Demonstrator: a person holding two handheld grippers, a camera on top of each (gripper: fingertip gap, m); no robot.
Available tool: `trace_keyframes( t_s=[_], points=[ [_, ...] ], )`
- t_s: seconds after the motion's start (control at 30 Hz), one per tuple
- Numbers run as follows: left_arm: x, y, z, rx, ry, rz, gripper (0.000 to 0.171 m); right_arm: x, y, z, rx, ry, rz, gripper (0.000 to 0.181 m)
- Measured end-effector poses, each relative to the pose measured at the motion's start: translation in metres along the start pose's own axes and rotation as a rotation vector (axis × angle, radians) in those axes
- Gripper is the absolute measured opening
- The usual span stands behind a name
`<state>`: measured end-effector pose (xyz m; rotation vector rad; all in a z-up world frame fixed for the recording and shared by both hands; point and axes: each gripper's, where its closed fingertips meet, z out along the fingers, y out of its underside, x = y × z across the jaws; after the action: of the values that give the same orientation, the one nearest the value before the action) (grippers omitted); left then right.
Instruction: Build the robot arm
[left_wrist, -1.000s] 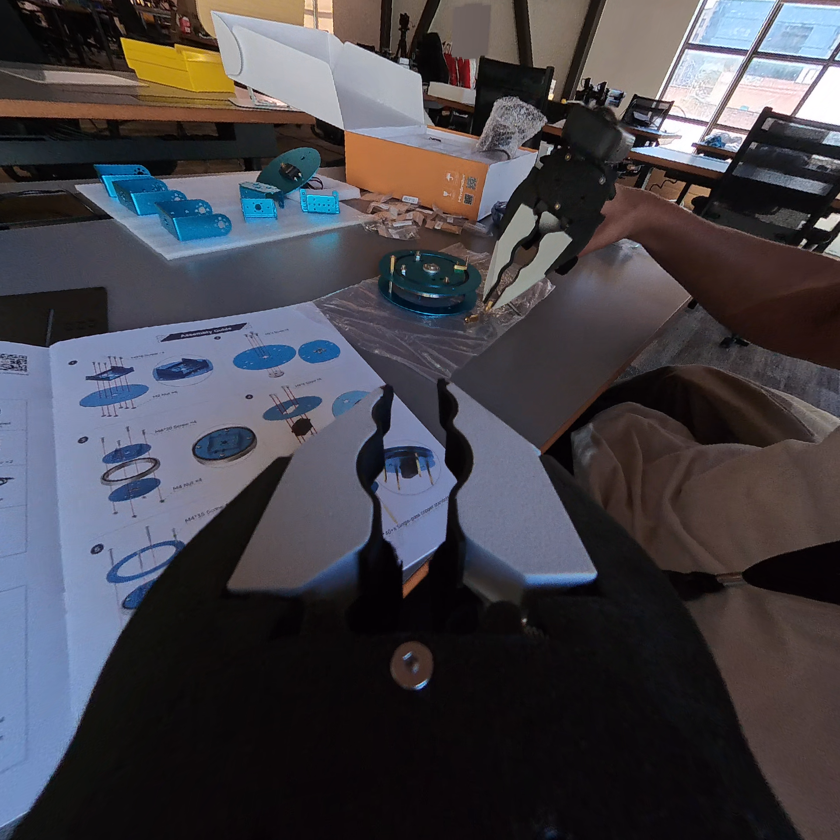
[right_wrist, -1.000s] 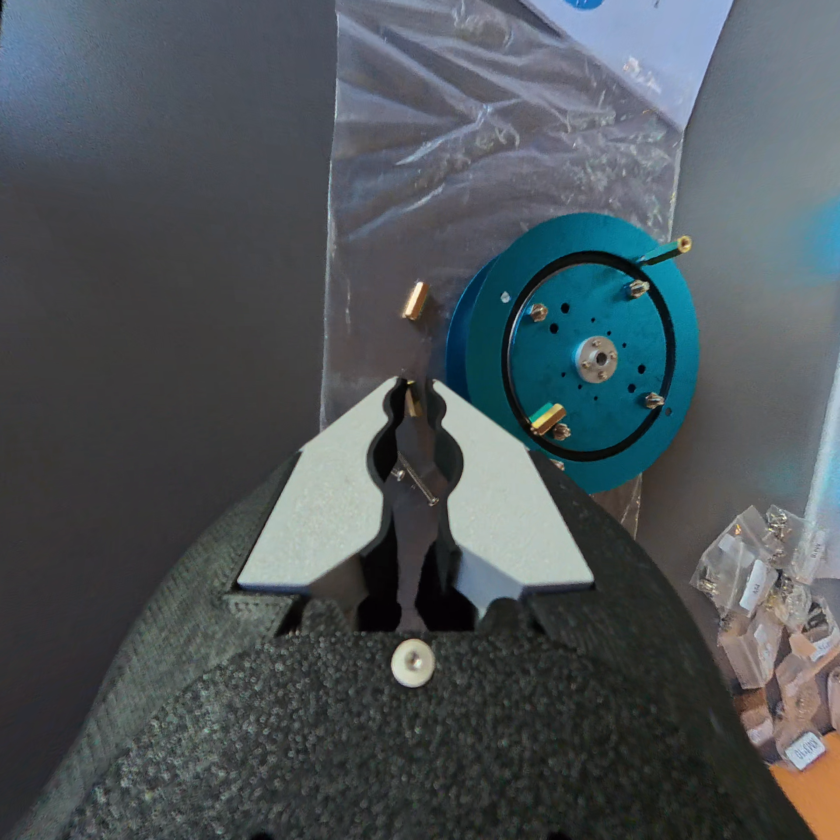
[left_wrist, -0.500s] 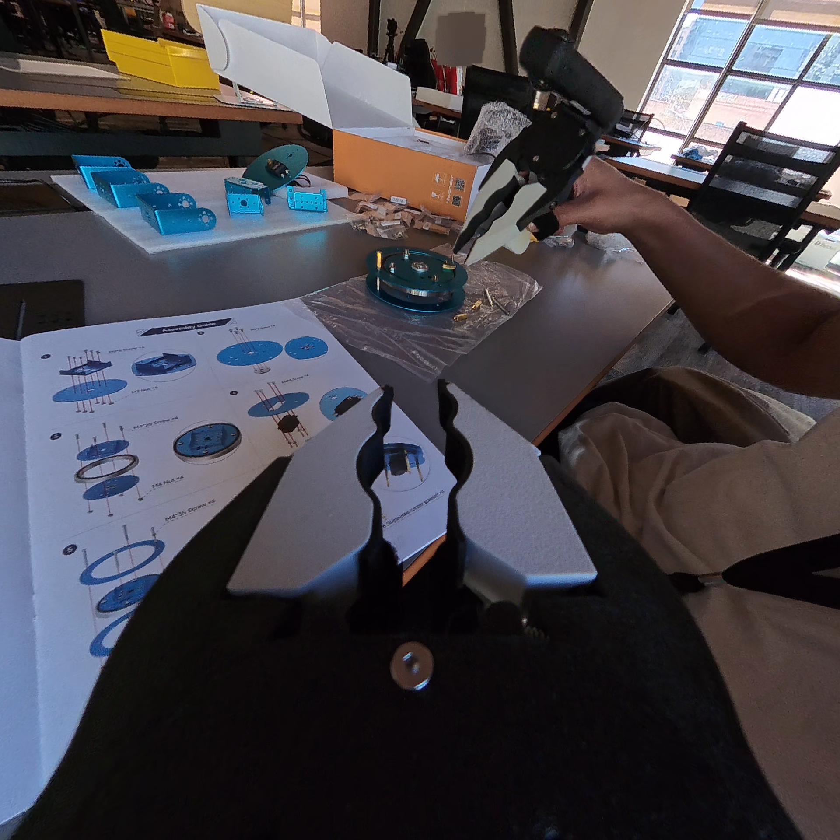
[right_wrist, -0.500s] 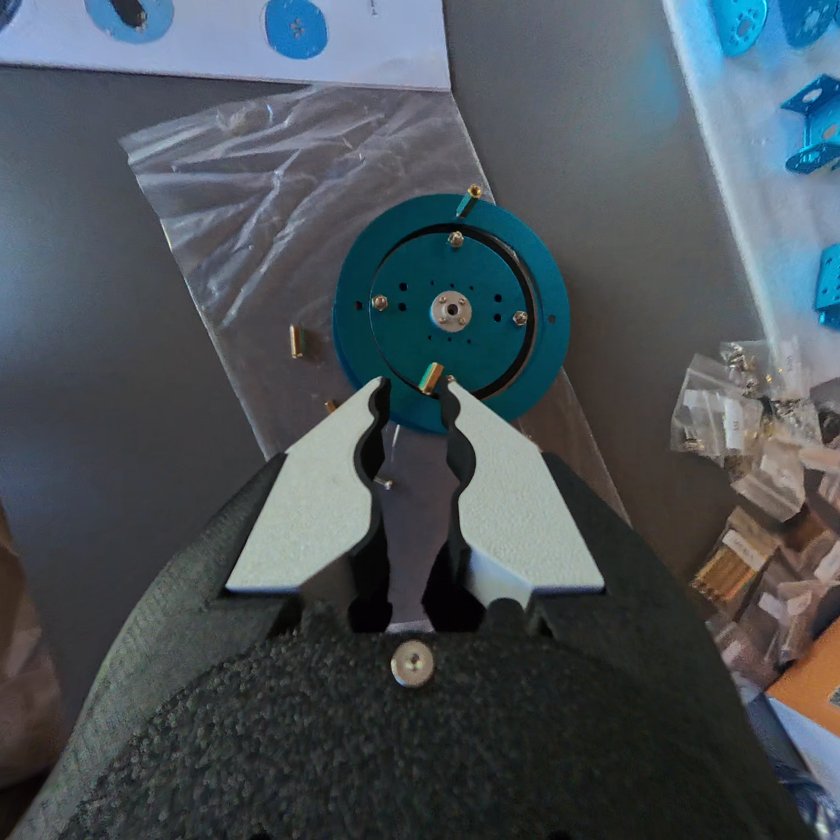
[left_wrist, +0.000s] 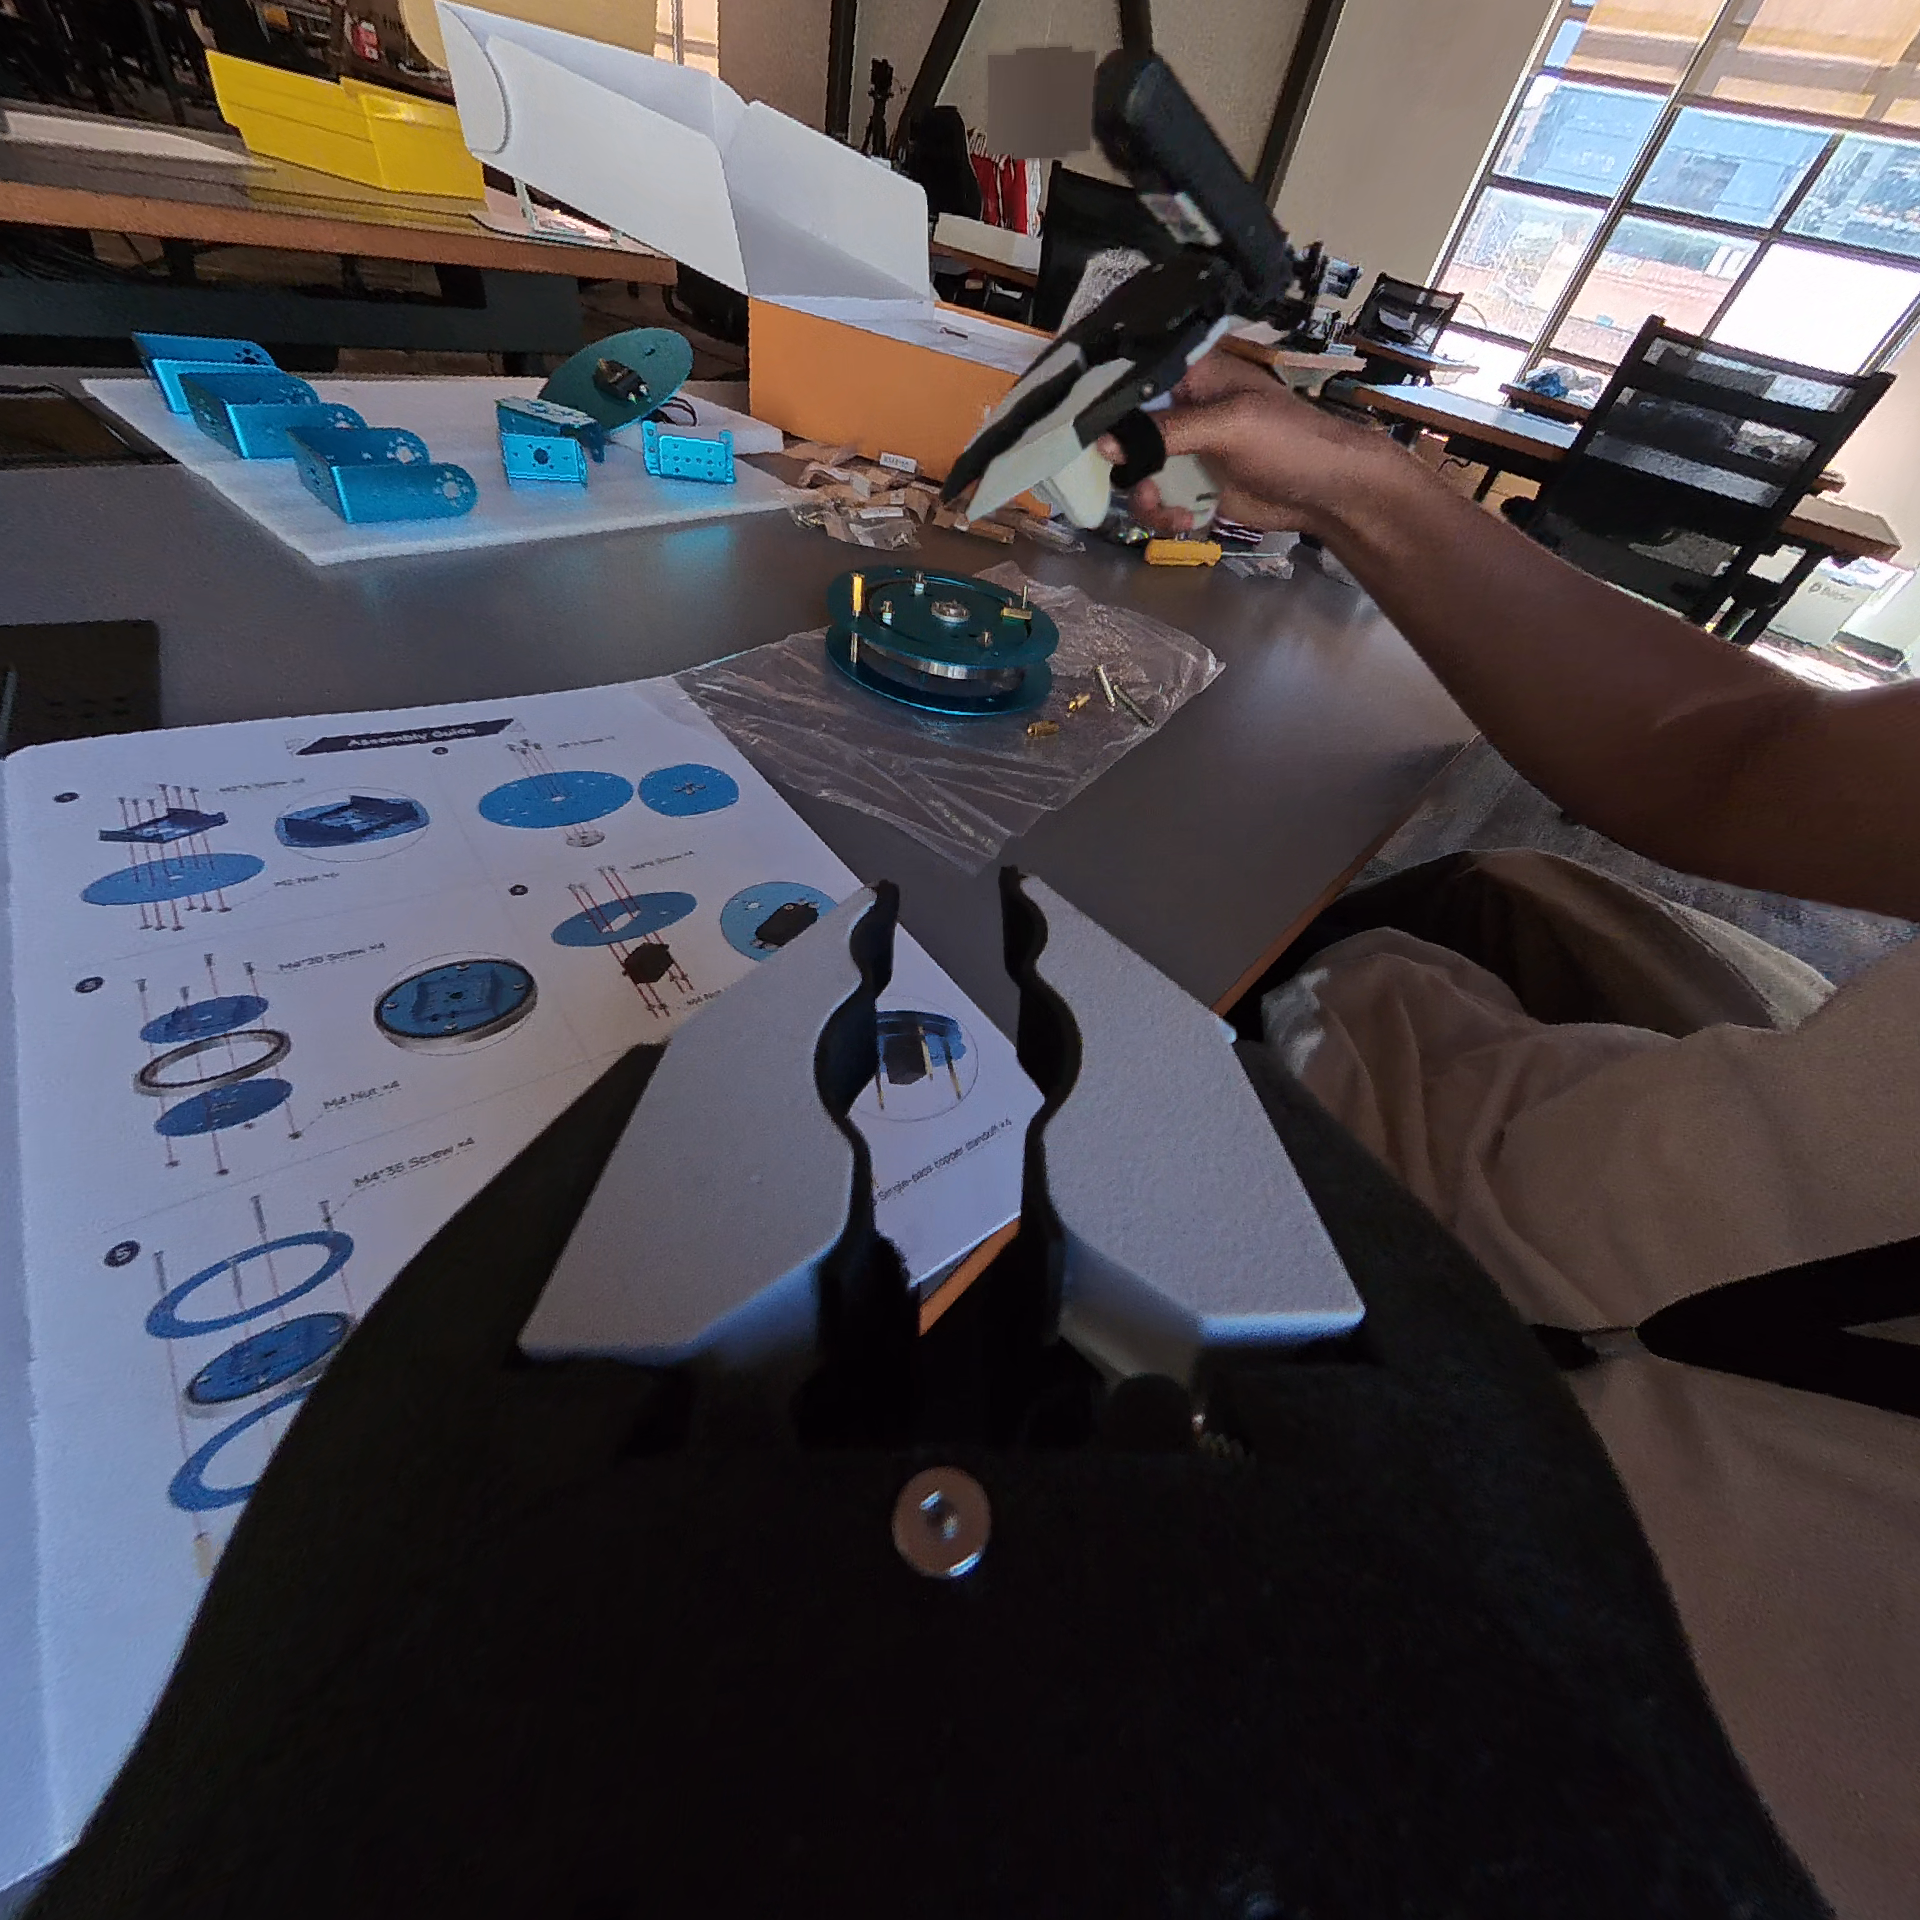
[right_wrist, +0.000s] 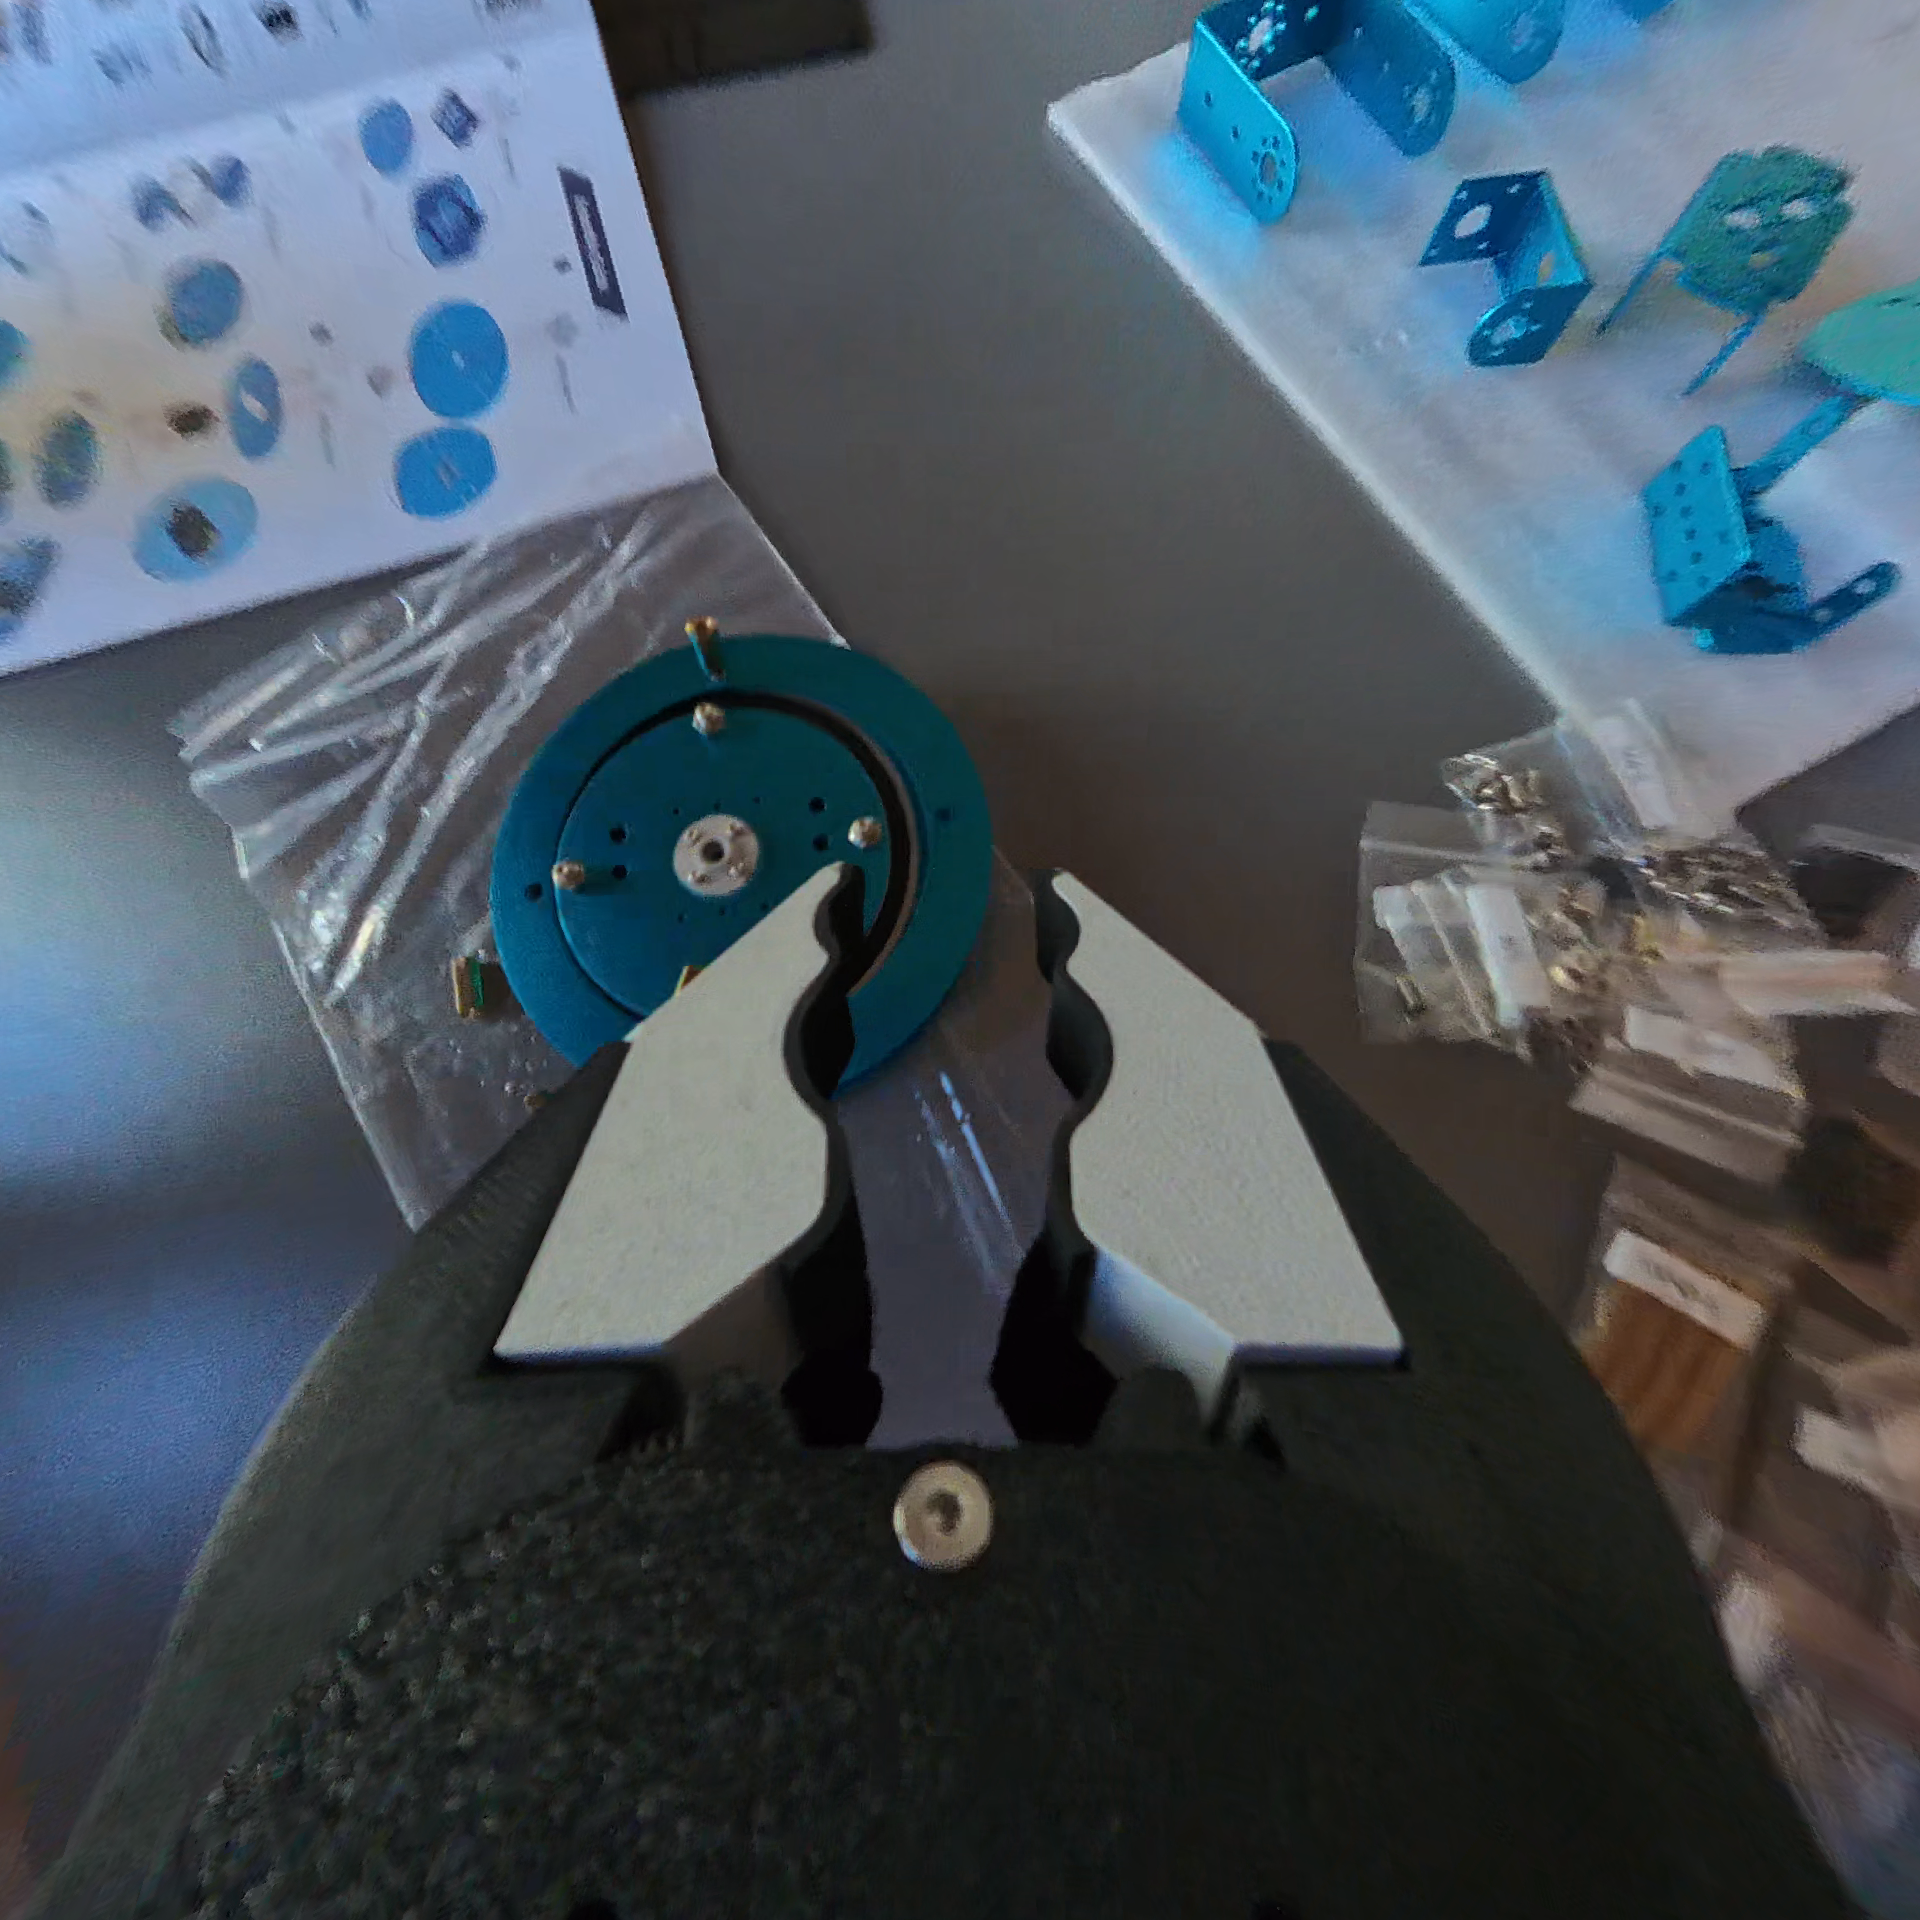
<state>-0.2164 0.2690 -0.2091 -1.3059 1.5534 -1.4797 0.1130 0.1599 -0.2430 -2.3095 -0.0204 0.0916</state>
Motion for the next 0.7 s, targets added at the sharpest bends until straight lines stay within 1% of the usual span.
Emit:
trace_keyframes(
  t_s=[0.03, 0.13, 0.17, 0.23, 0.33, 0.43, 0.6, 0.7],
  points=[
    [0.001, 0.000, 0.001, 0.000, 0.004, -0.001, 0.020, 0.001, -0.002, 0.006, 0.004, -0.076, 0.022, 0.037],
    [0.004, -0.001, 0.003, -0.001, 0.010, 0.000, 0.019, -0.003, -0.003, 0.024, 0.000, -0.277, 0.085, 0.039],
    [0.004, 0.000, 0.004, -0.003, 0.011, 0.000, 0.019, -0.005, 0.000, 0.029, -0.024, -0.330, 0.103, 0.037],
    [0.005, 0.001, 0.006, -0.006, 0.014, -0.001, 0.020, -0.010, 0.004, 0.036, -0.037, -0.384, 0.120, 0.033],
    [0.005, 0.003, 0.007, -0.006, 0.021, -0.008, 0.019, -0.015, 0.003, 0.036, -0.015, -0.398, 0.122, 0.028],
    [0.002, 0.004, 0.007, 0.002, 0.027, -0.021, 0.019, -0.010, 0.004, 0.034, -0.011, -0.346, 0.100, 0.028],
    [0.001, 0.006, 0.003, 0.003, 0.023, -0.025, 0.020, -0.003, 0.002, 0.029, 0.031, -0.335, 0.134, 0.028],
    [0.000, 0.007, 0.001, 0.004, 0.014, -0.025, 0.020, -0.003, 0.002, 0.026, 0.049, -0.317, 0.125, 0.028]
  ],
)
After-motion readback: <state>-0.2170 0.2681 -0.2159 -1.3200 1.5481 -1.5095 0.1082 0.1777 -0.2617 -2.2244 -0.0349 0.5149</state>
